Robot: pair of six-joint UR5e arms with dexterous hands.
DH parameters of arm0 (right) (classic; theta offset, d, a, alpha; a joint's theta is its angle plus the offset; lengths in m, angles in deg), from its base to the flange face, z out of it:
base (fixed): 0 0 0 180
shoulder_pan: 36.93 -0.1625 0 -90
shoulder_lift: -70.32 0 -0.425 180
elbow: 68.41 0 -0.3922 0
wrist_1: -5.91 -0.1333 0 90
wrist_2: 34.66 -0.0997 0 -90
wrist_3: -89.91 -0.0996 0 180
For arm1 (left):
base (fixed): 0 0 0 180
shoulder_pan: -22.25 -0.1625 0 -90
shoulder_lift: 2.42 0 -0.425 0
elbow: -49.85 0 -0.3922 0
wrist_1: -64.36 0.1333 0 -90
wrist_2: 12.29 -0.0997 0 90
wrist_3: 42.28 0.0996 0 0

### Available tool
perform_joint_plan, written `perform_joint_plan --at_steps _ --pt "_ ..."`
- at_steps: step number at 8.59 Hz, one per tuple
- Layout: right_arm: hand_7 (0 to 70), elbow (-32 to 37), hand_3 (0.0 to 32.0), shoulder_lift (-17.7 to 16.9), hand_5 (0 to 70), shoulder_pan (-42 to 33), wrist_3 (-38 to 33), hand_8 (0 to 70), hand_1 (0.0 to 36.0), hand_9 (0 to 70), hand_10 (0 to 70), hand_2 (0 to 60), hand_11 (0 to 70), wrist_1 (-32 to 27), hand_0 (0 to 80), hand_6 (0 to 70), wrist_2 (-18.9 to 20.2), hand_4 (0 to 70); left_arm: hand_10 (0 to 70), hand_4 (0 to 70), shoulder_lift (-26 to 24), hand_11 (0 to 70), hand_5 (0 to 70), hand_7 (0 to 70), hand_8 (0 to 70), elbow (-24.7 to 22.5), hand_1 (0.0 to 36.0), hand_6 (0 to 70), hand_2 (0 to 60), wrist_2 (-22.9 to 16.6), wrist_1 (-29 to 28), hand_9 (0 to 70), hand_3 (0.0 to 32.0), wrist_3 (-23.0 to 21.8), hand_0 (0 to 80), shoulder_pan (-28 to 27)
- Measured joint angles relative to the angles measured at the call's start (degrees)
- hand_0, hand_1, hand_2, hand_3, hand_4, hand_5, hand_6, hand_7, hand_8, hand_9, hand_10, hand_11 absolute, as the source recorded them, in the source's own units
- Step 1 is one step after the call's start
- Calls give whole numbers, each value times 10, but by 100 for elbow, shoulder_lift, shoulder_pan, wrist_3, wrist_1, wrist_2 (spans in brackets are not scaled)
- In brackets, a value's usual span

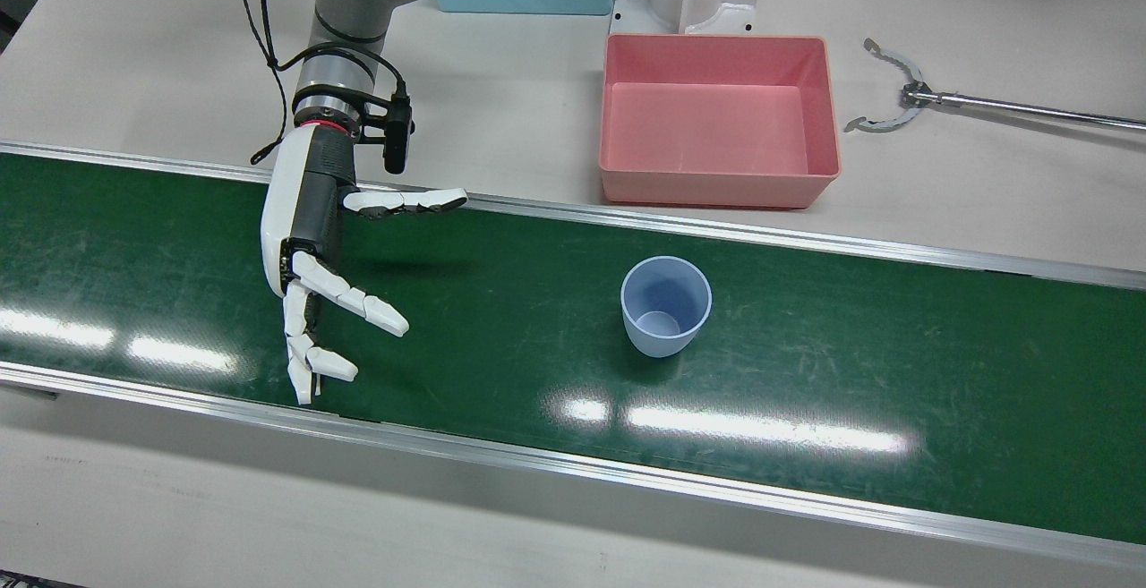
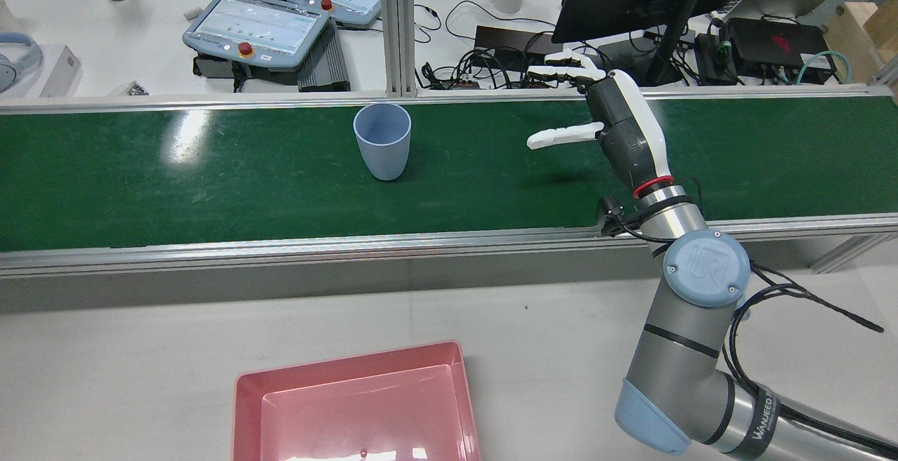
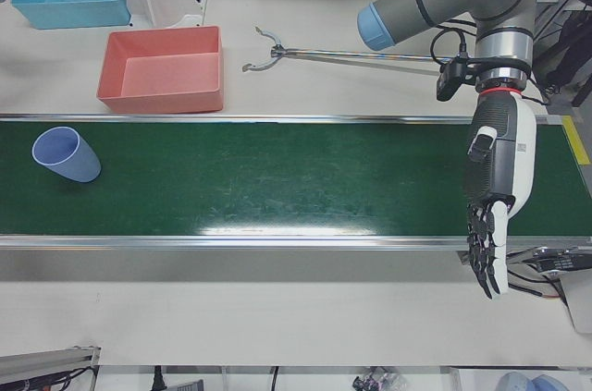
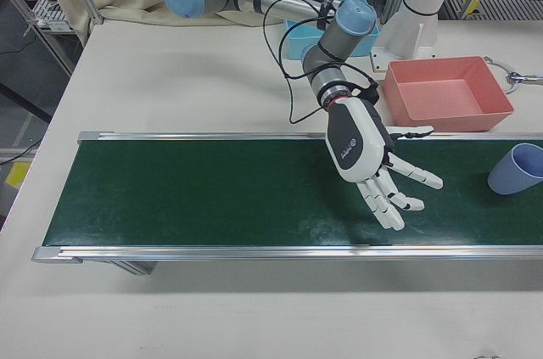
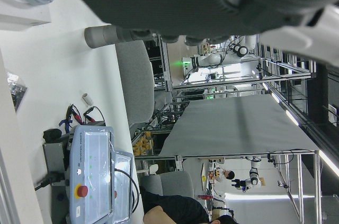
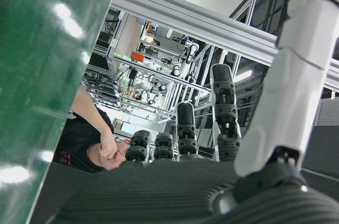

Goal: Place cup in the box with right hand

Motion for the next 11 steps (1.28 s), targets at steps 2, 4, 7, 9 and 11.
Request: perform_joint_plan --at_steps 2,4,7,9,11 --pt "264 364 170 -6 55 37 -637 9 140 64 52 5 94 -127 539 42 3 231 0 0 -1 0 0 0 0 0 0 0 0 0 0 0 0 6 0 -1" --pt "280 463 162 6 56 52 -774 1 157 58 44 42 82 -107 548 44 41 250 0 0 -1 0 0 0 0 0 0 0 0 0 0 0 0 8 0 0" --pt "295 439 154 151 58 64 -779 0 187 57 31 97 66 238 560 47 91 251 0 0 0 0 0 0 0 0 0 0 0 0 0 0 0 6 0 -1" --pt "322 388 26 208 64 64 -777 3 191 56 38 59 77 308 583 66 86 279 0 0 -1 0 0 0 0 0 0 0 0 0 0 0 0 7 0 0" --pt "416 357 0 267 66 61 -768 8 193 73 43 47 85 320 589 92 77 295 0 0 -2 0 0 0 0 0 0 0 0 0 0 0 0 8 0 1"
